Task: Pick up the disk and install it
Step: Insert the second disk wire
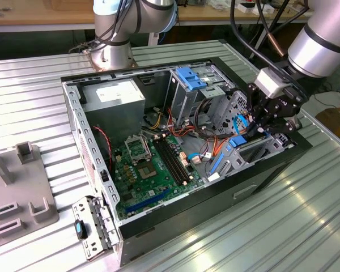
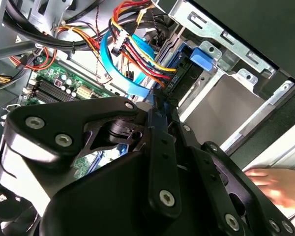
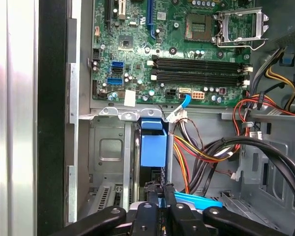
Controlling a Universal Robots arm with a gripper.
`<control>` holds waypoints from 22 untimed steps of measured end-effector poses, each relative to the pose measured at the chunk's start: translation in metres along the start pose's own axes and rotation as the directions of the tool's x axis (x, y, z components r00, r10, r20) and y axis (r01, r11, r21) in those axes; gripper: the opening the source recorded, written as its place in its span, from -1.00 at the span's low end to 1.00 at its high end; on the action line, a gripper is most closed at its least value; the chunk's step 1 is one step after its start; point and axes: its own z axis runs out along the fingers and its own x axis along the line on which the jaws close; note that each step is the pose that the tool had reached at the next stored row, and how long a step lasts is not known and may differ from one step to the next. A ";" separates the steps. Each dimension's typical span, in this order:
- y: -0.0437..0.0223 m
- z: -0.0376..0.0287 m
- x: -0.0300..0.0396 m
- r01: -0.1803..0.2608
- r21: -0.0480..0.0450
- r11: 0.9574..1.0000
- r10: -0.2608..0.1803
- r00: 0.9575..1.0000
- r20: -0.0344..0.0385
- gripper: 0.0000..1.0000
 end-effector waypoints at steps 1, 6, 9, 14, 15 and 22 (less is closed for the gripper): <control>0.0000 0.0003 0.0001 0.000 0.000 1.000 0.000 1.000 0.000 -0.68; 0.0000 0.0006 0.0000 0.000 0.000 1.000 0.000 1.000 0.001 -0.42; 0.0000 -0.0022 -0.0001 0.000 0.000 1.000 0.000 1.000 0.001 -0.17; -0.0003 -0.0240 -0.0014 0.000 0.000 1.000 0.000 1.000 0.001 -0.17; -0.0003 -0.0276 -0.0016 0.000 0.000 1.000 0.000 1.000 0.001 -0.17; 0.0002 -0.0293 -0.0301 0.000 0.000 1.000 0.000 1.000 -0.001 -0.17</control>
